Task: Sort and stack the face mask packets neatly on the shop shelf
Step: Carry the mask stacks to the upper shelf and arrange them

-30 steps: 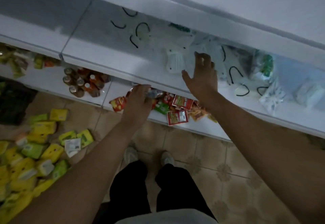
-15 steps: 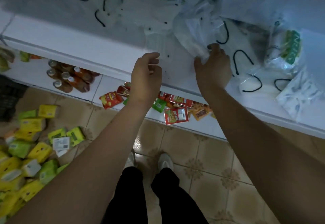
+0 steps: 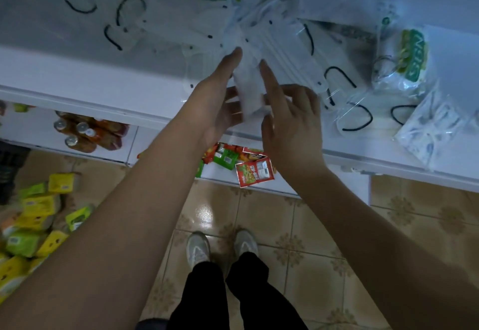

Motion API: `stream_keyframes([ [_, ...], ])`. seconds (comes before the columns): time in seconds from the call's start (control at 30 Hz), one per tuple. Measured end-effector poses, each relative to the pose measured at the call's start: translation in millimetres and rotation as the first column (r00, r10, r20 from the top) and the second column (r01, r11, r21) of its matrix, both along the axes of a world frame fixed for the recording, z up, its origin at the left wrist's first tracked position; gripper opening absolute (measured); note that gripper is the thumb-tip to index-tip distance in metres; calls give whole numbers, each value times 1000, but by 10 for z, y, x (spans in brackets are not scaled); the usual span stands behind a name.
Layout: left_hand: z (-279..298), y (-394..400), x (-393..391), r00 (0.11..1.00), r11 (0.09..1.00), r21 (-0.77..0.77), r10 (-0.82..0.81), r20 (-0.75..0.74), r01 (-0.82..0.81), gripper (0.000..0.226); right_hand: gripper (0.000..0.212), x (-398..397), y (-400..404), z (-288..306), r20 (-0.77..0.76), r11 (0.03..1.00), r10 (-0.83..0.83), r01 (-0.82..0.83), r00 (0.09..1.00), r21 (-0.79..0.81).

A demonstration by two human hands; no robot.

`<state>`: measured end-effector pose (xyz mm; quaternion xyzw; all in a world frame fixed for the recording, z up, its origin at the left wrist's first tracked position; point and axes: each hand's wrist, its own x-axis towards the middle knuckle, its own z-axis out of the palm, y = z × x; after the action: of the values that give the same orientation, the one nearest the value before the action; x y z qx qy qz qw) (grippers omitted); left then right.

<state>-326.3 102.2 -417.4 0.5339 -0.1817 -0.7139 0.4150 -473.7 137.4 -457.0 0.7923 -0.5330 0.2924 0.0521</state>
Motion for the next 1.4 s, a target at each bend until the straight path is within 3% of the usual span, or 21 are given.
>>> stream_keyframes([
  [0.07,-68,-25,35,994,1000,-23,-1,105,4,40,78,-32,30,-39,22,986,150,-151,989,74],
  [0.13,-103,-55,65,980,999,-24,43,194,-39,32,82,-97,17,-23,70,971,179,-188,981,146],
  [0.23,-163,-101,119,963,993,2,116,243,-120,24,76,-289,-249,-49,139,948,-28,-17,990,317],
  [0.33,-195,-99,127,967,986,20,158,201,-165,24,88,-440,-571,-114,-147,819,-210,256,967,514],
  [0.37,-197,-86,113,968,986,17,161,194,-167,25,85,-466,-632,-131,-193,802,-235,303,953,515],
  [0.5,-233,-39,102,966,986,18,162,200,-169,27,34,-536,-718,-53,-171,844,-334,375,927,383],
  [0.63,-259,10,116,968,984,40,166,187,-176,32,35,-813,-785,46,-262,754,-533,592,804,284],
  [0.7,-256,17,115,968,983,43,165,187,-176,33,33,-909,-797,34,-309,726,-550,627,776,282],
  [0.77,-254,15,109,967,985,39,155,203,-166,32,42,-839,-782,19,-321,775,-472,560,821,292],
  [0.87,-257,42,126,952,993,58,81,294,-103,17,68,-475,-844,7,-275,921,-217,290,937,262],
  [0.93,-271,95,161,955,994,78,46,293,-72,14,77,-230,-1057,7,-323,934,0,115,946,339],
  [1.0,-288,158,233,962,992,104,41,269,-72,19,73,-60,-1304,-32,-360,905,125,43,924,423],
  [1.13,-325,248,382,978,987,137,50,204,-79,33,30,57,-1523,3,-396,955,93,31,913,296],
  [1.23,-305,272,419,982,983,159,66,175,-94,35,27,1,-1447,42,-275,987,-25,67,961,146],
  [1.3,-283,283,421,982,978,178,75,175,-106,32,40,7,-1426,-21,-206,978,-5,48,979,202],
  [1.37,-267,291,400,984,976,193,72,161,-103,27,74,41,-1433,-71,-277,922,40,72,960,382],
  [1.4,-258,301,390,986,974,202,67,153,-98,28,78,60,-1455,-95,-297,904,38,94,954,418],
])
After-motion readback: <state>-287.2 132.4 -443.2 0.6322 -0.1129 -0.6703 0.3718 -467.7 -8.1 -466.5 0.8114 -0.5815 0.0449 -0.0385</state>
